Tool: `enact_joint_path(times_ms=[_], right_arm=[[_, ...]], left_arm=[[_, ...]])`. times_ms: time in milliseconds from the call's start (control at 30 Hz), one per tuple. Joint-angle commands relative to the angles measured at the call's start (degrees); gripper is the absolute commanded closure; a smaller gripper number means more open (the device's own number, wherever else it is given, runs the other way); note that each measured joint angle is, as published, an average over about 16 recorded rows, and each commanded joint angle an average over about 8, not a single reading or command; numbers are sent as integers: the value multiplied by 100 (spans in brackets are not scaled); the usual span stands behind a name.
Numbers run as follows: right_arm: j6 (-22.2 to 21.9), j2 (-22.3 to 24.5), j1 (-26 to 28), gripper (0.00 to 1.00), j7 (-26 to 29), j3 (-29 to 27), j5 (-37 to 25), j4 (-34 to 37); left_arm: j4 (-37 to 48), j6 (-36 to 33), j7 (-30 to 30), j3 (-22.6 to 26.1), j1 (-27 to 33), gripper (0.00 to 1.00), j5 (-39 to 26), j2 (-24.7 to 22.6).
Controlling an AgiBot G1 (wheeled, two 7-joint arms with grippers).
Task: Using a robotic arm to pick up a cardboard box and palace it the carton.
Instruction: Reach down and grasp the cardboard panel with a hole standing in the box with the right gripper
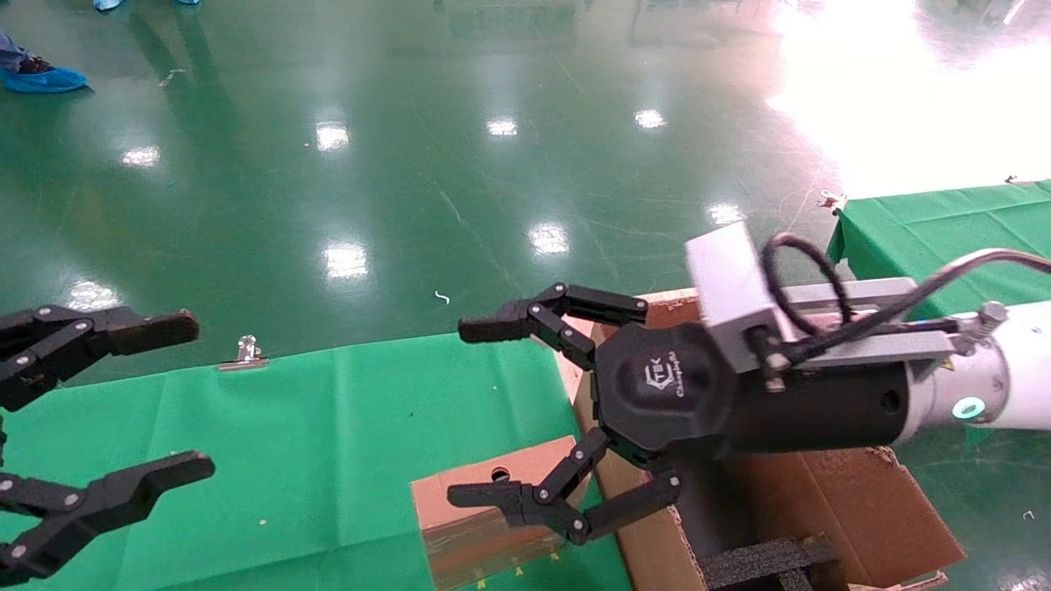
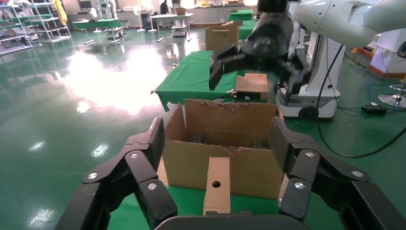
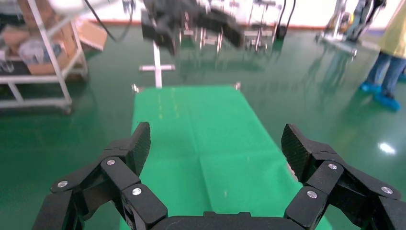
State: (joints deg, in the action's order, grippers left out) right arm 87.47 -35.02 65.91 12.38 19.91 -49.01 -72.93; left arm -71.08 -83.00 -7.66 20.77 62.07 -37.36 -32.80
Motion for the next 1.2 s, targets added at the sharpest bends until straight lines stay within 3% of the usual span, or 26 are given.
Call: enact_joint_path(times_ms=[33,400,1133,1167,1200], right_arm=[[52,17,104,0,32,81,-188,20],[275,-454,1158,0,-18,1124,-1776,170],[258,-1677,2342,0,-921,2921,-3714,1118],[258,-1718,2393,0,-947,2995,-3787,1119],[256,-1754,2439,0,-971,3063,-3849,1118]], left_arm=[[0,0,0,0,0,100,0,0],[0,0,0,0,0,100,0,0],[0,0,0,1,0,100,0,0],[0,0,0,1,0,97,0,0],[0,0,0,1,0,85,0,0]])
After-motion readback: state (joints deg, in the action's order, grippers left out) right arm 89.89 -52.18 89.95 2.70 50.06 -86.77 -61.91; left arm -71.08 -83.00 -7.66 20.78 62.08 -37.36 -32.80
